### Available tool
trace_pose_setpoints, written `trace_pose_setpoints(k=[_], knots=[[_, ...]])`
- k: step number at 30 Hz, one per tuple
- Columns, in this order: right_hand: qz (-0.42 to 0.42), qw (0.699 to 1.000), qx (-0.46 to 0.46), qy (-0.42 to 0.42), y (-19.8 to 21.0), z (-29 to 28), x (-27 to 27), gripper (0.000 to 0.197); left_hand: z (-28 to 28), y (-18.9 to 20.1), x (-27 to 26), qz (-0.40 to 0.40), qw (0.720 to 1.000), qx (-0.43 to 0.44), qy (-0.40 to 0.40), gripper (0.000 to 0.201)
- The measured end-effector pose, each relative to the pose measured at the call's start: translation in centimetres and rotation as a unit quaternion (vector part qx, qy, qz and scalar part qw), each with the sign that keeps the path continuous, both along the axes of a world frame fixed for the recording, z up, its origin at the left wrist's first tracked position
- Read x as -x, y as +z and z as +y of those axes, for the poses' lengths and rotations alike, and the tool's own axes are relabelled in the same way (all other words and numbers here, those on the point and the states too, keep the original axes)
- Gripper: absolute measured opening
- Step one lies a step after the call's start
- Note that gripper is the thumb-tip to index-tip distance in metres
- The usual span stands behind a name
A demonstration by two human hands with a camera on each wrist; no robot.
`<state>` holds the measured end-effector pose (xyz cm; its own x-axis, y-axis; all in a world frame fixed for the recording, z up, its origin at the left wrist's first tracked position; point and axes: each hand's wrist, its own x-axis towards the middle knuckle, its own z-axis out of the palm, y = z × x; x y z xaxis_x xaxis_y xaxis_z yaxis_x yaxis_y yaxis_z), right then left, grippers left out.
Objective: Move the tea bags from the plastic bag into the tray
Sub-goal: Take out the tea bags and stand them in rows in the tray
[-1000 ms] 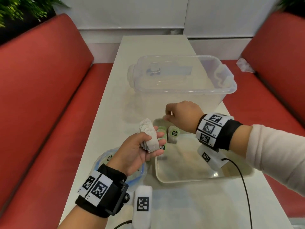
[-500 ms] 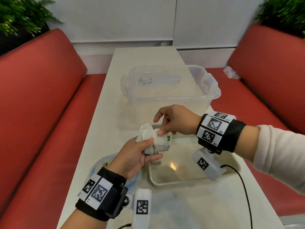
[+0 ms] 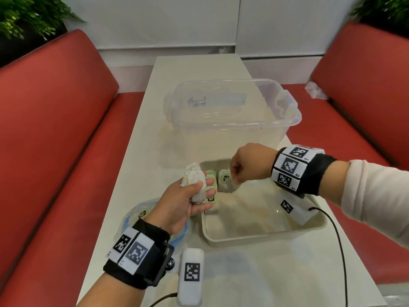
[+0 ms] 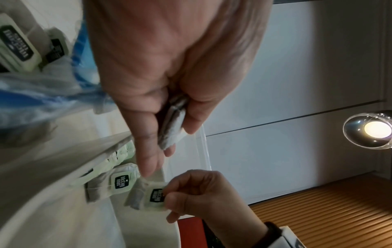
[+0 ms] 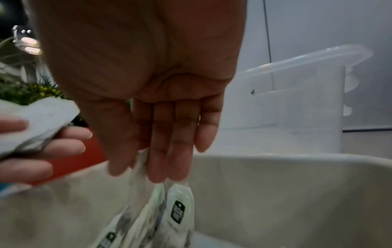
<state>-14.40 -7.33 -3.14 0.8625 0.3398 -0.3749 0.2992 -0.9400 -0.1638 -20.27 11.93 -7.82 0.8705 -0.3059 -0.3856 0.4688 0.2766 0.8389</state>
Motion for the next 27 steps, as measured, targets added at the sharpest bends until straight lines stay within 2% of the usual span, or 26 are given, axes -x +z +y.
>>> trace_pose_setpoints(k=[4, 14, 19, 27], knots=[[0.007, 0.998, 0.053, 0.026, -1.8, 0.5, -1.0, 0.022, -0.2, -0.6, -0.2, 0.002, 1.000, -0.025, -0.006, 0.028], [0.006, 0.993, 0.107, 0.055, -4.8, 1.8, -2.6, 0.010, -0.1, -1.3, -0.3, 0.012, 1.000, -0.023, -0.002, 0.028], [-0.045, 0.990, 0.124, 0.046, -5.7, 2.0, -3.0, 0.016, 0.0, -1.5, -0.3, 0.015, 1.000, -0.019, -0.001, 0.026], [-0.065, 0.990, 0.120, 0.033, -6.0, 2.1, -3.1, 0.015, 0.0, -1.5, -0.2, 0.020, 1.000, -0.015, 0.003, 0.026]])
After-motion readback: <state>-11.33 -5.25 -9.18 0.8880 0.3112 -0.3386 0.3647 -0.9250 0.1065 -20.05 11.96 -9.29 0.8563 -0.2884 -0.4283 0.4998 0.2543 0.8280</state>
